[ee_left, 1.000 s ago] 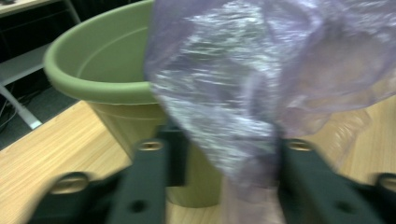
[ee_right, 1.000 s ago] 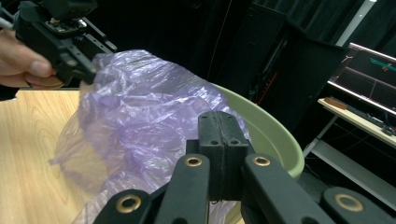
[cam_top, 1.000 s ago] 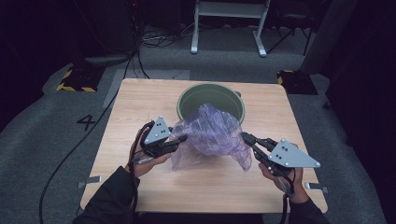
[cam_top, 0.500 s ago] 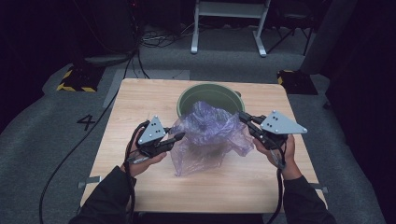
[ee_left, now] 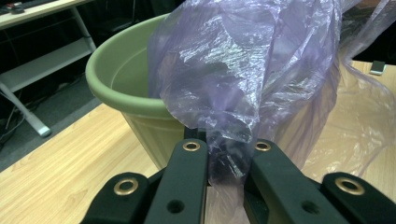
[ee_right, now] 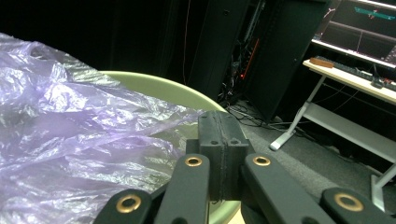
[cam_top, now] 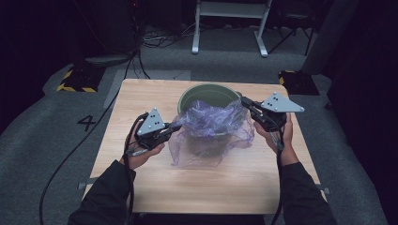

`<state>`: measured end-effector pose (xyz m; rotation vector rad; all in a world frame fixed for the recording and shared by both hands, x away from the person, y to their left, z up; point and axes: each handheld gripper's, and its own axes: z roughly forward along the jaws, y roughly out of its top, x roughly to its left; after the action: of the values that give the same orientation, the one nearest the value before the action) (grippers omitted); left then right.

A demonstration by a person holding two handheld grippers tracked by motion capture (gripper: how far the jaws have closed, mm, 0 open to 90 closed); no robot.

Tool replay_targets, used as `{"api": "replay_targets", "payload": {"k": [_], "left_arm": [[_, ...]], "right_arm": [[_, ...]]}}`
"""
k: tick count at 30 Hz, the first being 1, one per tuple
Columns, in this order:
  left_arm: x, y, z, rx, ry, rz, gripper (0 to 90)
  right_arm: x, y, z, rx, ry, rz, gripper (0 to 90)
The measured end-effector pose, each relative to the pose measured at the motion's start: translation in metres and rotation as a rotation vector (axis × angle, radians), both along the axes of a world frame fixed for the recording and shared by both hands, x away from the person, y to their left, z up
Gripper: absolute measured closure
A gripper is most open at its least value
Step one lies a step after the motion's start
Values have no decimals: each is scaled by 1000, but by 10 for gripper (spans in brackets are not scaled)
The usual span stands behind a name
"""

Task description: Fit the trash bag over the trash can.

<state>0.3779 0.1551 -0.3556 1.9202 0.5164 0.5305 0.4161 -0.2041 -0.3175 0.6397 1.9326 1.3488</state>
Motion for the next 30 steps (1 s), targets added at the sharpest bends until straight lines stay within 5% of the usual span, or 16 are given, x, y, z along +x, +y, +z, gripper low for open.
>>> {"api": "replay_targets", "payload": {"k": [3,12,15,30], "left_arm": [[5,-2,2,8,-2,5,891],[10,0,1,-1,6,22,894],[9,2,2,-10,9,27,894],[10,0,-3,-6,24,31,894]], "right_arm": [[4,2,0,2,8,-3,883],[-13,-5,7,47,44,34,416],[-28,-12,11,65,35,59,352],[-110,-42,14,55,-20,100,287]]}}
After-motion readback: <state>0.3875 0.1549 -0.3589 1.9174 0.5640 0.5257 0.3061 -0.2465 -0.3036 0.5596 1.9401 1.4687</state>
